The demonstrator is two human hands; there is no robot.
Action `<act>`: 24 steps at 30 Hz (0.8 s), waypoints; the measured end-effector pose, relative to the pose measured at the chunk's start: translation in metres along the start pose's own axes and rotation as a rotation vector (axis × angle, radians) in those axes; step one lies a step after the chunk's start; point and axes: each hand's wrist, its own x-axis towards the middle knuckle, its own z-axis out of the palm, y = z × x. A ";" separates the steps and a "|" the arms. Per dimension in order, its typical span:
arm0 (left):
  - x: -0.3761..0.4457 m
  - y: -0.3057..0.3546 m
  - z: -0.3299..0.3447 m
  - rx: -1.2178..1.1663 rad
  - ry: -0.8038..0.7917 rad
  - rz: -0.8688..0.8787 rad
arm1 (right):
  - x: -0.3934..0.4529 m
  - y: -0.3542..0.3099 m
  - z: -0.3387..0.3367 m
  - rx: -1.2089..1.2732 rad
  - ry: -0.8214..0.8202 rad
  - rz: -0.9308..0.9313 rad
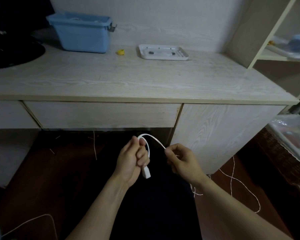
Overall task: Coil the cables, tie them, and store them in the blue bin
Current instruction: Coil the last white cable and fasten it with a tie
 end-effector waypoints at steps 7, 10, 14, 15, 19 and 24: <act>0.000 0.004 -0.003 -0.085 0.017 -0.043 | 0.001 0.008 -0.008 -0.426 -0.132 -0.087; 0.002 0.007 -0.001 -0.117 0.029 -0.061 | -0.002 0.008 -0.002 -0.524 -0.222 -0.135; 0.006 0.008 -0.002 -0.342 0.067 -0.049 | -0.003 0.007 0.005 -0.586 -0.258 -0.233; 0.008 0.008 -0.004 -0.403 0.073 -0.050 | -0.003 0.007 0.006 -0.588 -0.277 -0.225; 0.012 0.006 -0.009 -0.402 0.108 -0.007 | -0.004 0.009 0.004 -0.617 -0.342 -0.182; 0.011 0.004 -0.005 -0.212 0.210 0.116 | -0.003 0.012 0.005 -0.782 -0.303 -0.226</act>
